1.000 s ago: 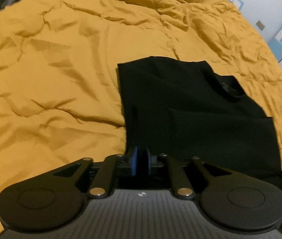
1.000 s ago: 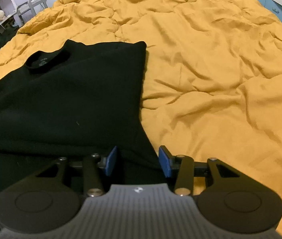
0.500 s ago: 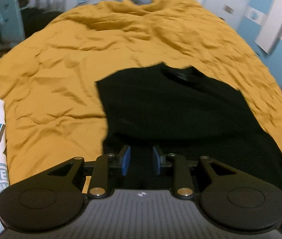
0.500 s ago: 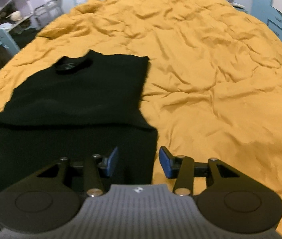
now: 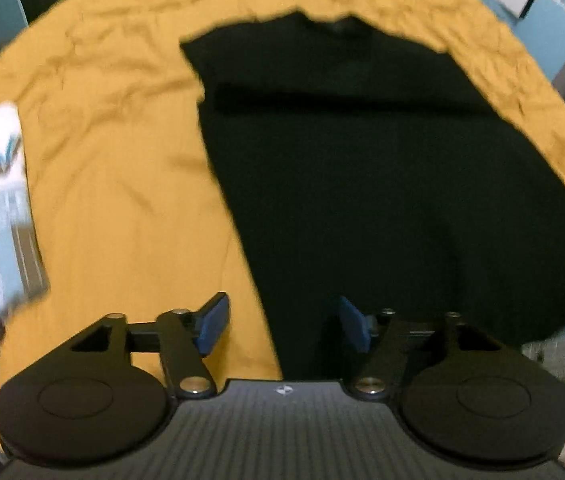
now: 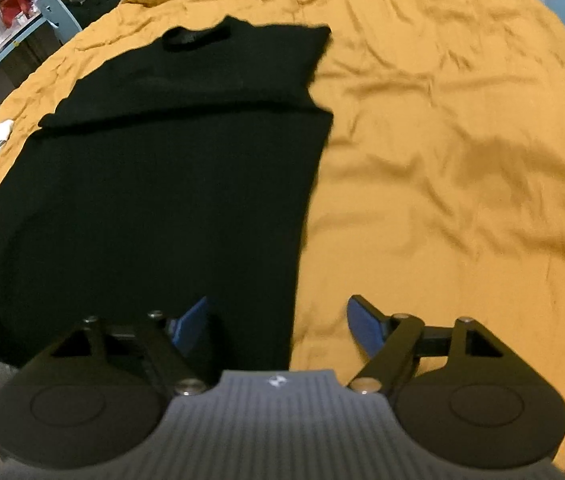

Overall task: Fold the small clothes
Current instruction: 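Grasp the sweater hem with the left tool while the right tool grasps it too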

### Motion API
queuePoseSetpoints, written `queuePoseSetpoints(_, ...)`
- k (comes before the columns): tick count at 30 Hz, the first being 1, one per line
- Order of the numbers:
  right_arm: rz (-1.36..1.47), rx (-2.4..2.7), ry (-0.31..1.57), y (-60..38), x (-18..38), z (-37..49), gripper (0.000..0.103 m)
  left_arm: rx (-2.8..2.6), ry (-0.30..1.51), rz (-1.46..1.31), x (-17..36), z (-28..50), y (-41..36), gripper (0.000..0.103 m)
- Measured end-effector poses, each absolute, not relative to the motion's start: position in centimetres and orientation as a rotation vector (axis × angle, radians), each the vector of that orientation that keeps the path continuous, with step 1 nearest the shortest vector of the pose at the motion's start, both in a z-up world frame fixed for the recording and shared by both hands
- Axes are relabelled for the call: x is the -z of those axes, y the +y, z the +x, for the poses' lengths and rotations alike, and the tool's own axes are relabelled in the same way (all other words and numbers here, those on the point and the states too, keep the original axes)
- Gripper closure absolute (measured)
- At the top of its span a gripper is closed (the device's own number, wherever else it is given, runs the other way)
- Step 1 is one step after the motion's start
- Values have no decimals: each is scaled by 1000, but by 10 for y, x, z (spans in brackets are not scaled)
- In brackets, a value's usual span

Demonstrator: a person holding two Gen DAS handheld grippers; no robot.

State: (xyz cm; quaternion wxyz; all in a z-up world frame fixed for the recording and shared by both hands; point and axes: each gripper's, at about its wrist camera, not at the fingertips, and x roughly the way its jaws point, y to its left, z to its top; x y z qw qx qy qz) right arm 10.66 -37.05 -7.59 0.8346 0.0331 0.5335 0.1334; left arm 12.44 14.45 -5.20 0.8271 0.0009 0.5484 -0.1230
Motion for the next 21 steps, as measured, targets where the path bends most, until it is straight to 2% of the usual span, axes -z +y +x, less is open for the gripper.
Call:
queuePoseSetpoints(5,89,-298,1140,-367,84,94,20,290,1249,-79,76,110,156,22)
queuePoseSetpoints(9,103,-341,1155,-360,88,84,21,292,1229,-136,85,103,150,22)
queuePoseSetpoints(12,88,-358,1160,-353,93,76,27,293,1219,-119,89,99,137,28)
queuePoseSetpoints(13,81,-350,1155,-351,94,74,36,289,1212,-101,89,98,132,32)
queuePoseSetpoints(14,76,-340,1152,-350,95,72,41,276,1203,-78,88,98,127,43)
queuePoseSetpoints(15,74,-328,1149,-349,95,72,51,275,1196,-71,86,97,124,52)
queuePoseSetpoints(16,77,-330,1147,-349,94,72,62,274,1187,-74,83,97,122,68)
queuePoseSetpoints(17,79,-333,1144,-349,92,72,67,270,1174,-78,79,97,119,76)
queuePoseSetpoints(18,73,-333,1138,-349,88,72,80,273,1162,-74,76,99,116,81)
queuePoseSetpoints(19,76,-343,1129,-349,84,73,101,279,1145,-67,72,98,114,94)
queuePoseSetpoints(21,103,-370,1102,-350,72,76,102,284,1116,-65,64,100,111,98)
